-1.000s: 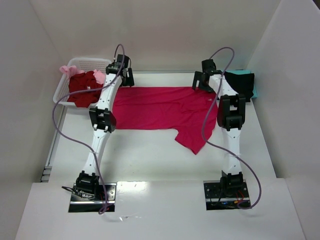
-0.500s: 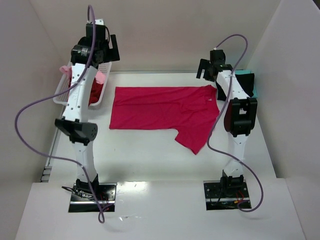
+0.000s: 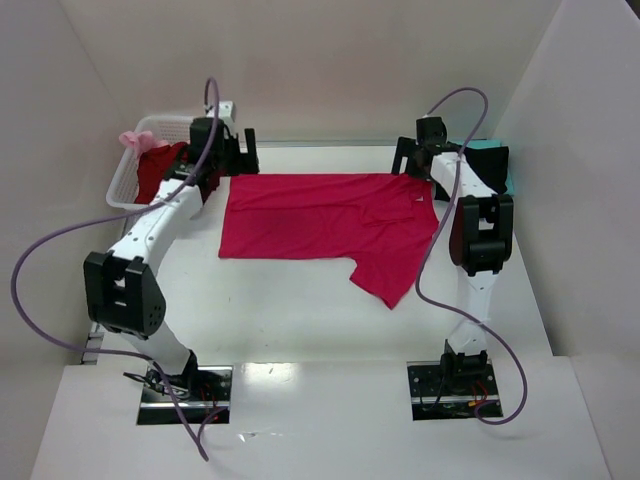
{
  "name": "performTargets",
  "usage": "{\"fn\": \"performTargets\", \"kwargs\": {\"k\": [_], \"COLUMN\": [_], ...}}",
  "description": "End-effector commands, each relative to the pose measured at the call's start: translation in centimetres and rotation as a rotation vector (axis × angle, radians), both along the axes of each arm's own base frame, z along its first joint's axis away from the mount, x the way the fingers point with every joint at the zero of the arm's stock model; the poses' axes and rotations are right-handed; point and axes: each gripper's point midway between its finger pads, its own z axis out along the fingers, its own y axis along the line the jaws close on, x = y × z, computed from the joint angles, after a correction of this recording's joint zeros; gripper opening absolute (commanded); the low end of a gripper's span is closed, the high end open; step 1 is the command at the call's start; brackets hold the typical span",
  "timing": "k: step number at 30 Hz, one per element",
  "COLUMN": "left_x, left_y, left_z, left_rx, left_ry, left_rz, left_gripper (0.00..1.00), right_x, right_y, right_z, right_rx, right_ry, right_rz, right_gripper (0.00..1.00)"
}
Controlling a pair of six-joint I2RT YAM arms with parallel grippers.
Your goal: Fold and stack the t-shirts
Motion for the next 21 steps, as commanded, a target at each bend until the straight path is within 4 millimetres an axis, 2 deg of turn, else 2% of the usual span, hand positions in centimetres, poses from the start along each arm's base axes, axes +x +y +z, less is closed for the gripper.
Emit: {"fn": "performTargets", "kwargs": {"k": [1,3,4,6,7,8,10,11,12,15,17,19,21], "left_x": [2.9,3.8,4.2,5.1,5.6,6.2,7.2,7.5,7.5,7.8,7.3,6.7,6.3], "left_y": [-2.9,-3.3,-3.4,-3.9,-3.7,-4.1,-3.9,-3.8,-3.8,-3.4,-3.4,-3.3,-2.9], "left_z": [-1.8,-3.1,-4.6,-4.7,-6.1,-5.7,-7.3,-7.3,-7.3,-7.7,-8.8,-10.2,-11.2], "left_rx": [-0.049,-0.079,-0.094,-0.169,-0.188,-0.200,-0.238,-0.238,-0.238,-0.229,-0.216,-0.208,-0.194], "left_ry": [-0.158,-0.207,-0.196,-0.229,-0.216,-0.251,-0.235,-0.247,-0.247,-0.251,-0.229,-0.199,-0.168], "left_rz": [-0.115,-0.080,-0.073,-0.048,-0.041,-0.057,-0.003,0.004,0.005,0.029,0.018,0.020,0.040], "left_gripper": [0.99,0.99,0.99,0.99,0.99,0.99,0.99,0.99,0.99,0.99,0.99,0.99,0.99], "right_x": [0.9,0.9,0.9,0.6,0.4,0.4,0.4,0.4,0.4,-0.2,-0.7,-1.2,-1.2], "right_y": [-0.6,-0.6,-0.4,-0.4,-0.4,-0.4,-0.2,-0.4,-0.4,-0.9,-0.9,-0.9,-0.9], "right_z": [1.0,1.2,1.2,0.8,0.4,0.4,0.3,-0.3,-0.3,-2.1,-2.7,-3.5,-3.9], "right_rx": [-0.008,-0.008,-0.001,0.005,0.004,0.004,0.011,0.002,0.008,-0.015,-0.009,-0.011,-0.012], "right_ry": [-0.061,-0.068,-0.068,-0.058,-0.047,-0.047,-0.047,-0.035,-0.036,0.007,0.023,0.043,0.052], "right_rz": [-0.008,-0.008,-0.001,-0.008,-0.008,-0.008,-0.002,-0.009,-0.016,-0.034,-0.042,-0.042,-0.042], "right_gripper": [1.00,1.00,1.00,1.00,1.00,1.00,1.00,1.00,1.00,1.00,1.00,0.93,0.91]}}
